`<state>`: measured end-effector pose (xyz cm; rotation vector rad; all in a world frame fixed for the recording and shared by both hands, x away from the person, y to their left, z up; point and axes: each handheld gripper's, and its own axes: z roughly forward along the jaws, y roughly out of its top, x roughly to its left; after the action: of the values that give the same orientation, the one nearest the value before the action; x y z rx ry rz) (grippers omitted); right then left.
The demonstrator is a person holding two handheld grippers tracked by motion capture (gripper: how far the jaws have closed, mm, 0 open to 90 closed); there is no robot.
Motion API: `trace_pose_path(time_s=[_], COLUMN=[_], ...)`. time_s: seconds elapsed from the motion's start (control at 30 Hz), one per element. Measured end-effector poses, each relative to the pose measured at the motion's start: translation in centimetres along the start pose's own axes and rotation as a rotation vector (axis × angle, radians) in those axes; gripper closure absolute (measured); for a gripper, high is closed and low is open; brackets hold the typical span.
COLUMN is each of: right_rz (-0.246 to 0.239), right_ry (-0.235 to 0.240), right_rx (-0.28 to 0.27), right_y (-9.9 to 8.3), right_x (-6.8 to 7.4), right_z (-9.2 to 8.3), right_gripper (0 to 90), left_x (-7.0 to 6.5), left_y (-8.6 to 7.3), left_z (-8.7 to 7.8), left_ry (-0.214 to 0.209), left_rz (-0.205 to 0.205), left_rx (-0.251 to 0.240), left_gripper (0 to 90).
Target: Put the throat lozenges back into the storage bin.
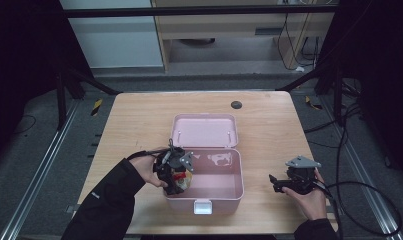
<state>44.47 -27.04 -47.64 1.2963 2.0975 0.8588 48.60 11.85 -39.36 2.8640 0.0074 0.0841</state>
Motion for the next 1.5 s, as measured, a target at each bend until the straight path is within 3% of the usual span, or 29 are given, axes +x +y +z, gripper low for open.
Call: trace_pose_path(time_s=[0.9, 1.17, 1.4, 1.5], right_rz=[0.01, 0.011, 0.017, 0.019], right_ry=[0.002, -0.003, -0.006, -0.004], right_rx=[-0.003, -0.008, -0.009, -0.014], right_y=[0.1, 0.1, 0.1, 0.1], right_x=[-0.1, -0.2, -0.3, -0.3], right_z=[-0.2, -0.2, -0.3, -0.3], right_gripper=[2.9, 3.0, 3.2, 3.3], left_x=[-0.1, -0.4, -0.6, -0.6], left_y=[-0.2, -0.9, -2.3, -3.8], left_z=[0.0, -2.6, -5.8, -7.1], left_ry=[0.007, 0.063, 0.141, 0.194], left_rz=[-0.012, -0.046, -0.126, -0.191], left_rx=[-0.009, -0.125, -0.251, -0.306], left_gripper=[17.8, 21.7, 23.8, 24.8])
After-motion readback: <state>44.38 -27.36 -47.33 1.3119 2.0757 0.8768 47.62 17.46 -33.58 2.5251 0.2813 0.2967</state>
